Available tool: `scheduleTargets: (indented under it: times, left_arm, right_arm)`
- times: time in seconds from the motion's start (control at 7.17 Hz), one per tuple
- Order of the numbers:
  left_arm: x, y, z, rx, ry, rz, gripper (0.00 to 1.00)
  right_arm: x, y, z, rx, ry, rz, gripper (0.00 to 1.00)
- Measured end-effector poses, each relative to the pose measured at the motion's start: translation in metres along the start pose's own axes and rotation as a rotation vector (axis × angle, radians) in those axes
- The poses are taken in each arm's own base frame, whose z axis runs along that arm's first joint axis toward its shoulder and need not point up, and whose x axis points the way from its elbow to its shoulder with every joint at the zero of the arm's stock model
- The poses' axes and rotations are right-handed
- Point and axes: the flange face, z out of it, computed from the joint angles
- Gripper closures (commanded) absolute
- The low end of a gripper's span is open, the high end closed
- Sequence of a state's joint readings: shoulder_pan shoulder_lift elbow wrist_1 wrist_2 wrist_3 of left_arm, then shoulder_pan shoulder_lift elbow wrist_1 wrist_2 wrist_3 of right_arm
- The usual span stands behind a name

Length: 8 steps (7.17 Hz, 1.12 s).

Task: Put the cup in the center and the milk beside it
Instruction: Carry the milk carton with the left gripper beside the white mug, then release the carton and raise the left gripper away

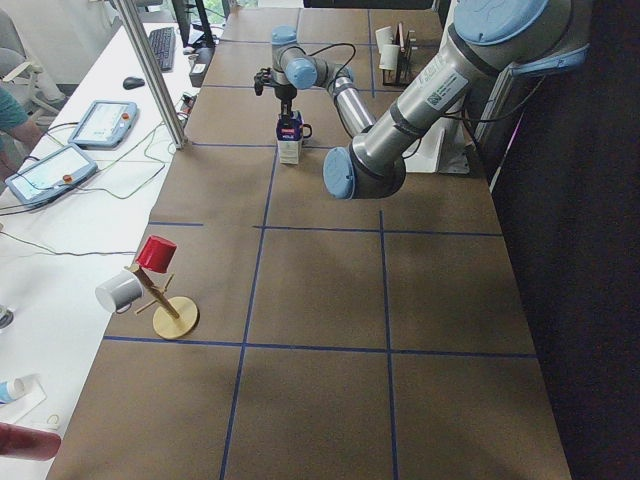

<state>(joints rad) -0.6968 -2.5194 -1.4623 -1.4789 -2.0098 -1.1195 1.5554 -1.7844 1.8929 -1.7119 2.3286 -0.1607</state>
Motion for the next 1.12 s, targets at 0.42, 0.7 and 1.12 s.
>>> scheduleTargets:
  times: [0.42, 0.7, 1.12]
  left_arm:
    - [-0.001, -0.005, -0.012, 0.013, 0.008, 0.006, 0.0]
    - [-0.027, -0.026, -0.055, 0.019, -0.017, 0.026, 0.0]
    - [-0.199, -0.07, -0.113, -0.057, -0.024, 0.163, 0.0]
  right_arm:
    - [0.0, 0.0, -0.001, 0.001, 0.0, 0.0, 0.0]
    - [-0.001, -0.001, -0.001, 0.002, 0.0, -0.001, 0.0]
    - [-0.001, -0.001, -0.001, 0.002, 0.0, -0.001, 0.0]
